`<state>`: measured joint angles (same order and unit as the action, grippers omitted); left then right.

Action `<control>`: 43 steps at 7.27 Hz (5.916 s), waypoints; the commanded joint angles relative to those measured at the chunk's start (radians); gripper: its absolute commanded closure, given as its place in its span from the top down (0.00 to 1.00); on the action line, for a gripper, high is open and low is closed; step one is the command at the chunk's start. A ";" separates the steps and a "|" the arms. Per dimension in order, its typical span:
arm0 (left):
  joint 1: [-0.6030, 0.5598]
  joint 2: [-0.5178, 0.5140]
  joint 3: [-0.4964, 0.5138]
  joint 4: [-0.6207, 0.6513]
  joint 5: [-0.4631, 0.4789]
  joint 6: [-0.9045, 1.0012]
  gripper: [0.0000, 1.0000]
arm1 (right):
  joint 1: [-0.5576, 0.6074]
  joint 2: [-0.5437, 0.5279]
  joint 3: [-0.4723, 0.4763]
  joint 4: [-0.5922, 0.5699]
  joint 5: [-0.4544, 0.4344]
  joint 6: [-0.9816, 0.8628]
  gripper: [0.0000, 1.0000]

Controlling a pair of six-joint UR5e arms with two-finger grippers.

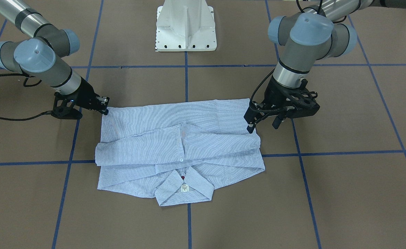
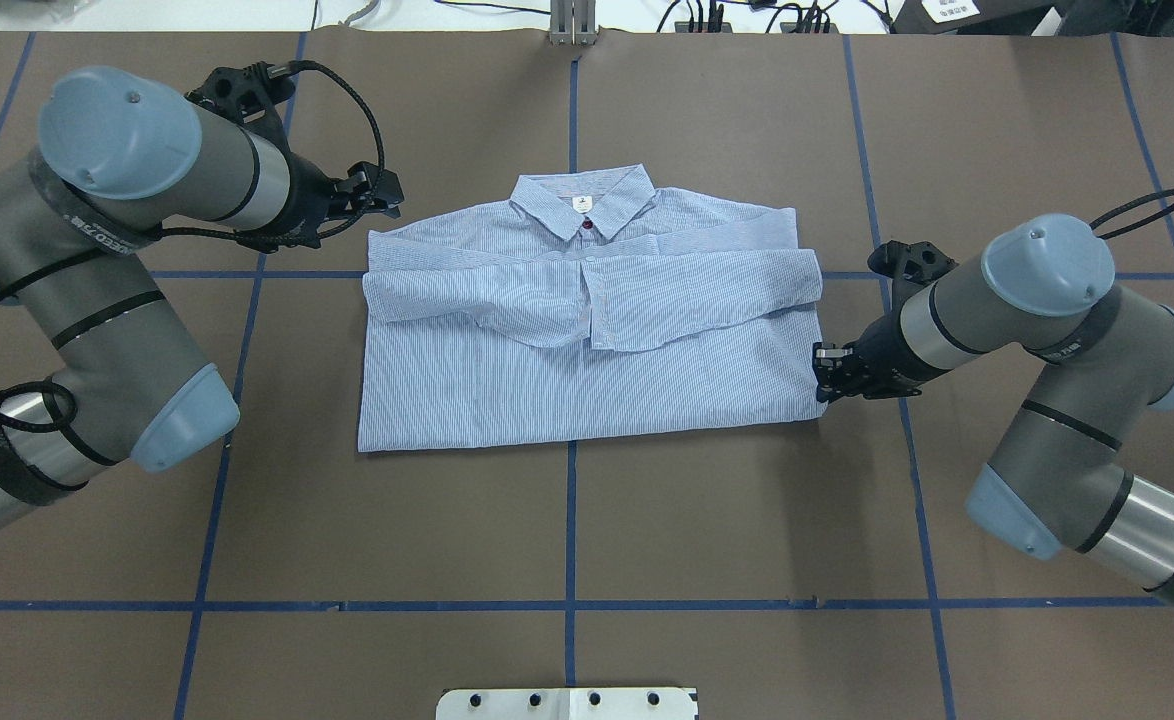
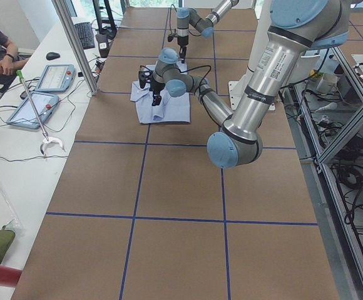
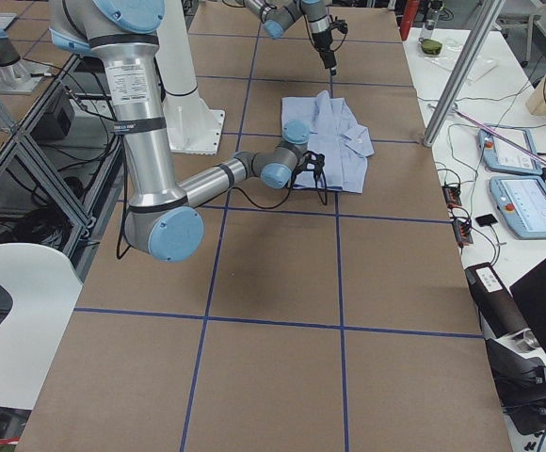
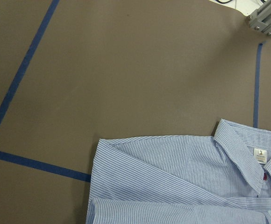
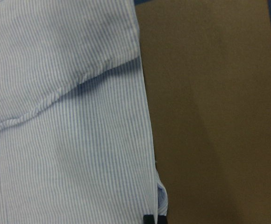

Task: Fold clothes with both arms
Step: 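Grasp the folded shirt edge with the right gripper and drag it toward the robot, then open the right gripper and lift away while the left gripper moves toward the shirt, then lower the left gripper onto the shirt's collar-end edge and grasp it, then drag the shirt farther from the robot with the left gripper, straightening it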

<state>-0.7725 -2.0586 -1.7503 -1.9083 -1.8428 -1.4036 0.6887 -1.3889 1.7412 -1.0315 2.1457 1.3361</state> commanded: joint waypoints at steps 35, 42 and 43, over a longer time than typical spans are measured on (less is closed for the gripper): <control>0.435 0.020 -0.015 0.032 0.126 -0.204 0.31 | 0.172 -0.127 0.379 0.011 0.384 0.031 1.00; 0.270 -0.020 -0.009 0.067 0.123 -0.183 0.00 | 0.218 -0.122 0.373 0.011 0.349 0.031 1.00; 0.213 -0.075 0.067 0.071 0.113 -0.140 0.00 | 0.221 -0.121 0.373 0.011 0.338 0.031 1.00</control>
<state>-0.4908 -2.0831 -1.7501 -1.8438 -1.7221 -1.5804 0.9049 -1.5111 2.1136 -1.0203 2.4991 1.3668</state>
